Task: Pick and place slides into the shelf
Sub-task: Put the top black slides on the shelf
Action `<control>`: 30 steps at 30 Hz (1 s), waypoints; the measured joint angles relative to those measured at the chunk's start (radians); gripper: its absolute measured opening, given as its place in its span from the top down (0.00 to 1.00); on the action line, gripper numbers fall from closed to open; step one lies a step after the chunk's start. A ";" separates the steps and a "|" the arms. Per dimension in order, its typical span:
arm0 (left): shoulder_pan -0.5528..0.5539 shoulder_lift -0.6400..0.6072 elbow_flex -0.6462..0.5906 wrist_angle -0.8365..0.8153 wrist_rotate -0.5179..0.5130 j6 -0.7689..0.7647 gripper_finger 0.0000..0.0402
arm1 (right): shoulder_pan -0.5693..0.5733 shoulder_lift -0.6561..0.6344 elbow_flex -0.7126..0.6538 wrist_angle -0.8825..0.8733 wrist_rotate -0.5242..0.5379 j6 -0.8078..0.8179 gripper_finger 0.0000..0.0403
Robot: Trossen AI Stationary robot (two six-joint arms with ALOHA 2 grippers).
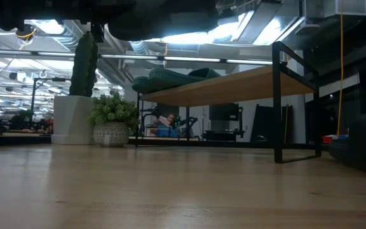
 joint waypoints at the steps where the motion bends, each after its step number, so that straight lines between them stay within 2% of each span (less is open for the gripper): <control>1: 0.000 0.000 0.000 0.000 0.000 0.000 1.00 | 0.000 0.000 0.000 0.000 0.000 0.001 0.97; 12: 0.000 0.000 0.000 0.000 0.005 0.000 1.00 | 0.000 -0.007 0.000 -0.004 0.003 -0.028 0.99; 20: -0.001 0.001 0.005 0.011 0.021 -0.002 1.00 | -0.002 -0.055 -0.002 -0.025 -0.062 -0.030 0.99; 30: 0.000 0.002 0.003 0.011 0.047 0.048 0.99 | -0.017 -0.063 -0.002 -0.057 -0.069 -0.031 0.99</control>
